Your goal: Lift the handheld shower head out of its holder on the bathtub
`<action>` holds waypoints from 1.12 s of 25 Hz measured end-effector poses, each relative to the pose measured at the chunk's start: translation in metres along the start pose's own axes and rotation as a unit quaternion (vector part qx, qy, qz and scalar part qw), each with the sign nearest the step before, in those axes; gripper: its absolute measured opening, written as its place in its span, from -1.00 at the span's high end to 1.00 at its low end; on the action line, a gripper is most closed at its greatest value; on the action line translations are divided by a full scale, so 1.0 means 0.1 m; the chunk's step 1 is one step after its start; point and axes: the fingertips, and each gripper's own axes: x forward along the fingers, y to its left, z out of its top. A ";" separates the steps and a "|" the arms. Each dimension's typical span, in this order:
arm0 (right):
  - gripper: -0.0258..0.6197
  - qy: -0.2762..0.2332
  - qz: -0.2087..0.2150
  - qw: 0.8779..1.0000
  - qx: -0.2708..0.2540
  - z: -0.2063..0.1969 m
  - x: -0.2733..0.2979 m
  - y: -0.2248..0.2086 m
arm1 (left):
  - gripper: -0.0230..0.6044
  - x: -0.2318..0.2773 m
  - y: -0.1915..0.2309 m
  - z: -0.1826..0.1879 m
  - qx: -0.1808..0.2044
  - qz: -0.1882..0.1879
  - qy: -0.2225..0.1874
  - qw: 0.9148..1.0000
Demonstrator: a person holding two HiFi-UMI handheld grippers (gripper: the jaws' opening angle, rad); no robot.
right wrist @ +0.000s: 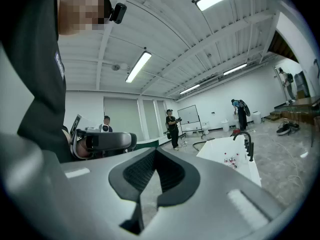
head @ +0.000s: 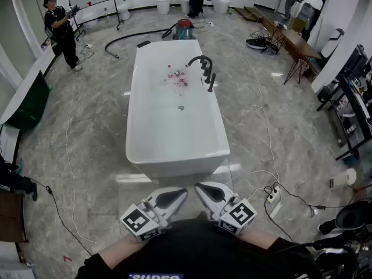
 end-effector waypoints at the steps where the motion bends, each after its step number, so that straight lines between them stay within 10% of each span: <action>1: 0.92 -0.006 0.004 1.000 0.001 0.01 0.01 0.01 | 0.93 0.00 0.00 0.02 -0.001 0.000 0.000 1.000; 28: 0.92 -0.042 0.003 0.999 0.029 0.09 -0.30 -0.58 | 0.93 0.49 -0.02 0.06 0.015 0.028 -0.001 0.999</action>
